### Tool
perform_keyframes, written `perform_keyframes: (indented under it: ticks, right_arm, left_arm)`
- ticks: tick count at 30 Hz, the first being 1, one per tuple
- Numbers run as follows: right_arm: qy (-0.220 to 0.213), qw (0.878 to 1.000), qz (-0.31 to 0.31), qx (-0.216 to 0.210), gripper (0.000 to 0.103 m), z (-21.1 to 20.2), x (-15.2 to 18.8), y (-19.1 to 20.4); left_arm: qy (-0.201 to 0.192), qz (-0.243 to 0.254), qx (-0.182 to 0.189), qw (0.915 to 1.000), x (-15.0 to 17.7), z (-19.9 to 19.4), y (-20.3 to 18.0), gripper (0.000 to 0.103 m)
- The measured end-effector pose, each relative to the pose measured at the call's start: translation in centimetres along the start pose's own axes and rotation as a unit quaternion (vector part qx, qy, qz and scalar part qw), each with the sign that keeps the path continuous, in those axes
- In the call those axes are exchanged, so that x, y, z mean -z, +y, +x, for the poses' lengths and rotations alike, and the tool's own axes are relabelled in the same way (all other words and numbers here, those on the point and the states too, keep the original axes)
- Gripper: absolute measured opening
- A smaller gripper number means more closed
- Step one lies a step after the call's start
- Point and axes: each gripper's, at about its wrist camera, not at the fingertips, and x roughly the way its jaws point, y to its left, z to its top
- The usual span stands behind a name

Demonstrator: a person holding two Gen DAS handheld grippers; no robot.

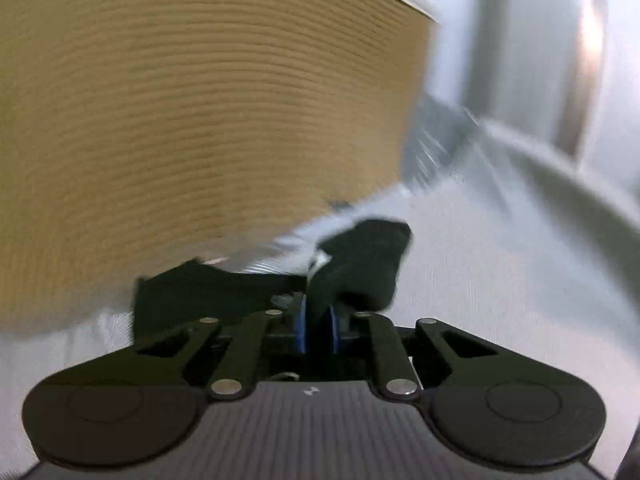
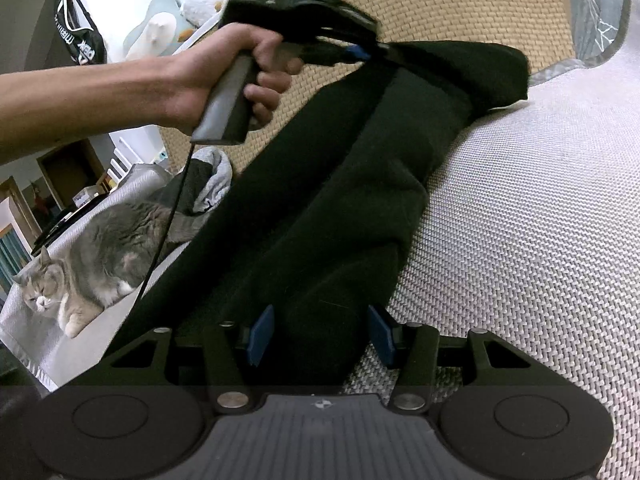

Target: Fold clothes

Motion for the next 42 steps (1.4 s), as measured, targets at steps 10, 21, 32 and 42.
perform_keyframes:
  ticks: [10,21,32,42]
  right_arm:
    - [0.000,1.000,-0.006,0.000,0.056,0.0,0.1,-0.1]
    - [-0.005,1.000,-0.011,-0.004,0.056,0.0,0.2,-0.2]
    - [-0.003,1.000,-0.014,-0.003,0.056,-0.2,0.1,0.0]
    - [-0.033,0.999,-0.019,-0.030,0.056,-1.7,-0.7,1.0]
  left_arm:
    - [0.026,-0.112,-0.053,0.9920,2.8,0.5,6.6,0.014]
    - [0.063,-0.069,-0.046,0.9946,1.7,5.7,4.1,0.060]
    - [0.049,-0.027,-0.066,0.9962,1.2,4.7,2.0,0.009]
    - [0.020,-0.010,-0.125,0.9919,0.0,0.0,6.1,0.010]
